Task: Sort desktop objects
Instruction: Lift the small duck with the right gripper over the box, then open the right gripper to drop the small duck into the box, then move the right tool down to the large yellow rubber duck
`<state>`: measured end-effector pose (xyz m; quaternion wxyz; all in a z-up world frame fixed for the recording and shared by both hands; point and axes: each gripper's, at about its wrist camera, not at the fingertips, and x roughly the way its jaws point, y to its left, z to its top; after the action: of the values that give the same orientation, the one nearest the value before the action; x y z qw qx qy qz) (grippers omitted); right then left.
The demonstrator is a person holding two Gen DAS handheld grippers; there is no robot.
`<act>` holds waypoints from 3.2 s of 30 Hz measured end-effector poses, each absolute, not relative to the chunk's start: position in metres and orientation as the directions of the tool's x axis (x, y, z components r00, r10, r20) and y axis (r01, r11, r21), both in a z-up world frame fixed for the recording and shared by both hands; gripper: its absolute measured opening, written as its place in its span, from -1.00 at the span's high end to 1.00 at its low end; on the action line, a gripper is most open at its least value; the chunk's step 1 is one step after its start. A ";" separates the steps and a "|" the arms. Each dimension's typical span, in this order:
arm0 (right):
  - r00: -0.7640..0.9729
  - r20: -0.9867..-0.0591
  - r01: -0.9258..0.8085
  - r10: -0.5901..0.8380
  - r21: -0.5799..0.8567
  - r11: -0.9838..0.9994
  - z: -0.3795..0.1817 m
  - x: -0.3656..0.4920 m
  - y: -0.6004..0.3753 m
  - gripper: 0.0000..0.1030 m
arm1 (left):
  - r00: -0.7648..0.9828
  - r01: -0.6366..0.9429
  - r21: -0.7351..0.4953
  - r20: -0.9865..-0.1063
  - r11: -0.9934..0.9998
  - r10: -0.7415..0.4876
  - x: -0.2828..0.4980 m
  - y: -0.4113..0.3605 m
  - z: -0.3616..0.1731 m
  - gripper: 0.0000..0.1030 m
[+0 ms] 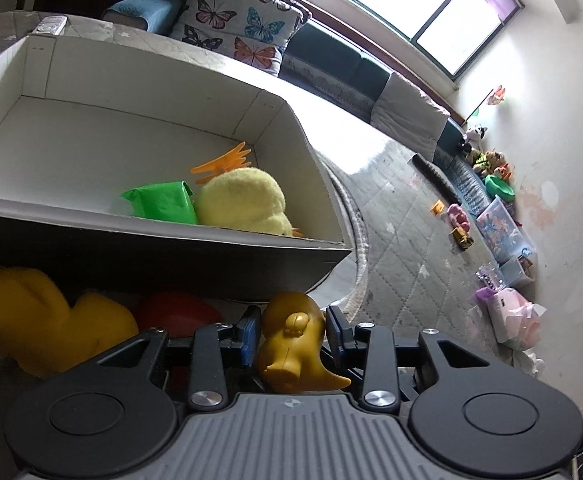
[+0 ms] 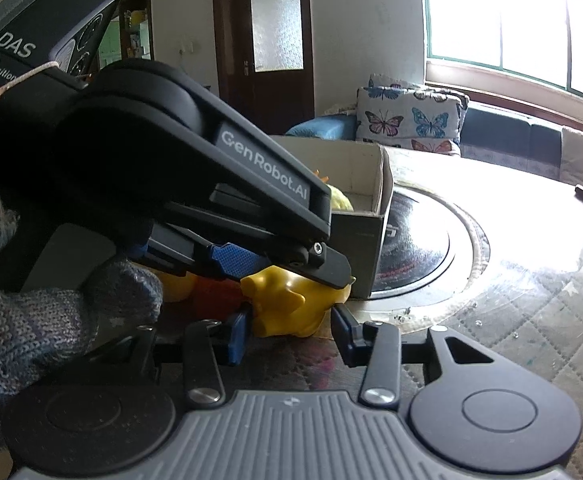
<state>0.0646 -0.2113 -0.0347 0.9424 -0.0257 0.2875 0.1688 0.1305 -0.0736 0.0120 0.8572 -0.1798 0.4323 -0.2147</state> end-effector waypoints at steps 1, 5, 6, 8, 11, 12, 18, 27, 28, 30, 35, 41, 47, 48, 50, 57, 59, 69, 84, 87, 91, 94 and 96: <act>0.782 -0.545 -0.335 0.304 0.045 0.941 -0.032 0.062 -0.211 0.17 | 0.539 0.215 -0.495 -0.659 0.842 -0.525 0.128 -0.073 0.015 0.26; 0.800 -0.514 -0.346 0.310 0.028 0.938 -0.021 0.054 -0.210 0.17 | 0.573 0.230 -0.496 -0.627 0.837 -0.528 0.119 -0.067 0.030 0.26; 0.804 -0.506 -0.350 0.313 0.023 0.936 -0.017 0.053 -0.209 0.17 | 0.583 0.232 -0.496 -0.617 0.836 -0.528 0.117 -0.065 0.035 0.26; 0.814 -0.485 -0.363 0.319 0.005 0.932 -0.009 0.052 -0.205 0.17 | 0.607 0.238 -0.492 -0.598 0.838 -0.523 0.115 -0.062 0.045 0.26; 0.823 -0.463 -0.383 0.330 -0.022 0.923 0.000 0.057 -0.199 0.17 | 0.638 0.237 -0.488 -0.574 0.840 -0.514 0.118 -0.056 0.058 0.26; 0.825 -0.455 -0.391 0.335 -0.032 0.920 0.003 0.060 -0.196 0.17 | 0.647 0.235 -0.488 -0.566 0.840 -0.510 0.120 -0.053 0.062 0.26; 0.817 -0.440 -0.438 0.373 -0.055 0.897 0.012 0.091 -0.182 0.17 | 0.690 0.204 -0.481 -0.547 0.853 -0.474 0.142 -0.036 0.072 0.26; 0.768 -0.492 -0.488 0.411 -0.034 0.872 0.002 0.151 -0.163 0.17 | 0.689 0.135 -0.491 -0.578 0.861 -0.438 0.190 -0.016 0.059 0.26; 0.762 -0.500 -0.492 0.412 -0.033 0.870 0.000 0.157 -0.161 0.17 | 0.686 0.128 -0.492 -0.583 0.861 -0.436 0.195 -0.014 0.057 0.26; 0.749 -0.516 -0.499 0.416 -0.027 0.866 -0.005 0.168 -0.158 0.17 | 0.679 0.113 -0.496 -0.594 0.861 -0.432 0.204 -0.010 0.051 0.26; 0.715 -0.558 -0.513 0.420 -0.011 0.858 -0.019 0.190 -0.152 0.17 | 0.660 0.077 -0.509 -0.618 0.857 -0.426 0.220 -0.002 0.036 0.26; 0.703 -0.576 -0.511 0.417 -0.001 0.859 -0.026 0.201 -0.149 0.16 | 0.640 0.047 -0.502 -0.649 0.864 -0.412 0.226 0.001 0.023 0.29; 0.708 -0.571 -0.506 0.416 0.001 0.863 -0.023 0.195 -0.150 0.15 | 0.644 0.036 -0.508 -0.646 0.861 -0.409 0.223 0.005 0.021 0.29; 0.710 -0.569 -0.505 0.416 0.001 0.863 -0.021 0.193 -0.151 0.15 | 0.646 0.035 -0.508 -0.645 0.860 -0.408 0.222 0.006 0.022 0.29; 0.716 -0.562 -0.502 0.414 -0.004 0.865 -0.019 0.189 -0.153 0.15 | 0.651 0.033 -0.510 -0.641 0.859 -0.406 0.220 0.007 0.024 0.29; 0.736 -0.536 -0.497 0.413 -0.013 0.868 -0.006 0.170 -0.161 0.15 | 0.671 0.032 -0.509 -0.627 0.860 -0.396 0.208 0.012 0.034 0.29; 0.740 -0.529 -0.497 0.414 -0.016 0.868 -0.003 0.163 -0.162 0.14 | 0.675 0.035 -0.509 -0.622 0.860 -0.396 0.203 0.013 0.037 0.29; 0.759 -0.501 -0.493 0.416 -0.025 0.870 0.010 0.134 -0.169 0.14 | 0.696 0.055 -0.511 -0.596 0.858 -0.400 0.175 0.015 0.051 0.29; 0.751 -0.507 -0.491 0.424 0.002 0.871 0.002 0.092 -0.175 0.00 | 0.719 0.089 -0.496 -0.568 0.864 -0.401 0.115 0.015 0.062 0.29; 0.743 -0.514 -0.498 0.428 0.003 0.867 -0.002 0.085 -0.174 -0.01 | 0.727 0.085 -0.493 -0.564 0.866 -0.393 0.105 0.020 0.061 0.29; 0.727 -0.530 -0.512 0.436 0.003 0.859 -0.009 0.081 -0.168 -0.02 | 0.734 0.057 -0.491 -0.570 0.869 -0.370 0.094 0.029 0.056 0.29; 0.716 -0.539 -0.526 0.444 0.003 0.851 -0.014 0.080 -0.163 -0.02 | 0.733 0.027 -0.502 -0.578 0.865 -0.358 0.090 0.037 0.050 0.29; 0.709 -0.542 -0.535 0.451 0.002 0.845 -0.016 0.080 -0.159 -0.02 | 0.732 0.013 -0.508 -0.582 0.861 -0.354 0.088 0.042 0.046 0.29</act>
<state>0.0800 -0.1588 -0.0159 0.9212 -0.0780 0.2714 0.2677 0.0880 0.0422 0.0461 0.8985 -0.2427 0.3513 -0.1023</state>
